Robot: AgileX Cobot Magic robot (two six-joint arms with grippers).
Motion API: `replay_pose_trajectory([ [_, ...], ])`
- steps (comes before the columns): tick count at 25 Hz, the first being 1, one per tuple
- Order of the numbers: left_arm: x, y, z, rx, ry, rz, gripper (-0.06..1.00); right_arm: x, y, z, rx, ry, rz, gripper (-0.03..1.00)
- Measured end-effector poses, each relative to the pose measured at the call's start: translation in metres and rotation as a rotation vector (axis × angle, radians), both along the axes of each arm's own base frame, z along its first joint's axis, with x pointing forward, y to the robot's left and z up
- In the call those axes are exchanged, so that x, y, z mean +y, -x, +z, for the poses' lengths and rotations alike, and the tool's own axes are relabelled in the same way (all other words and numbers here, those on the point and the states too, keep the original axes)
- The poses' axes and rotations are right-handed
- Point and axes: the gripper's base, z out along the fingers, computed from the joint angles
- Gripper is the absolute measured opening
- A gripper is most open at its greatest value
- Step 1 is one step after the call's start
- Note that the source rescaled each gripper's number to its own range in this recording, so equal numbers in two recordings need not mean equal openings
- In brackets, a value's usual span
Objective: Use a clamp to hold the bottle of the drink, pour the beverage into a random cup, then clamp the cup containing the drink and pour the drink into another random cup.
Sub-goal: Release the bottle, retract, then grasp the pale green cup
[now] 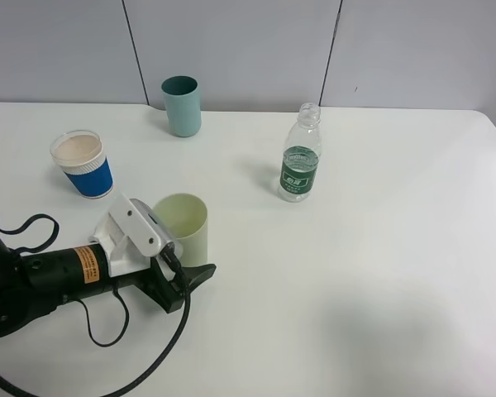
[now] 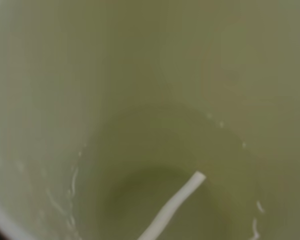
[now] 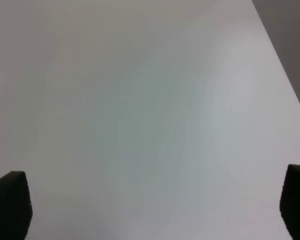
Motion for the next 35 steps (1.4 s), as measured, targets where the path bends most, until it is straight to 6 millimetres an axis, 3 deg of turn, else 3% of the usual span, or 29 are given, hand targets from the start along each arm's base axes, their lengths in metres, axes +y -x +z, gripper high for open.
replay_pose_trajectory([
  [4, -0.002, -0.004, 0.001, -0.014, 0.008, 0.012, 0.83, 0.0, 0.0, 0.0, 0.0, 0.0, 0.0, 1.0],
  [6, -0.002, -0.005, 0.0, -0.012, 0.007, 0.015, 0.77, 0.0, 0.0, 0.0, 0.0, 0.0, 0.0, 1.0],
  [7, -0.002, -0.005, -0.001, -0.009, 0.004, 0.015, 0.69, 0.0, 0.0, 0.0, 0.0, 0.0, 0.0, 1.0],
  [9, -0.001, -0.004, -0.005, 0.003, -0.003, 0.015, 0.41, 0.0, 0.0, 0.0, 0.0, 0.0, 0.0, 1.0],
  [11, -0.001, -0.004, -0.006, 0.005, -0.004, 0.016, 0.0, 0.0, 0.0, 0.0, 0.0, 0.0, 0.0, 1.0],
  [28, 0.0, -0.006, -0.003, -0.002, -0.01, 0.037, 0.02, 0.0, 0.0, 0.0, 0.0, 0.0, 0.0, 1.0],
  [35, 0.001, -0.014, 0.03, -0.073, 0.108, 0.131, 0.02, 0.0, 0.0, 0.0, 0.0, 0.0, 0.0, 1.0],
])
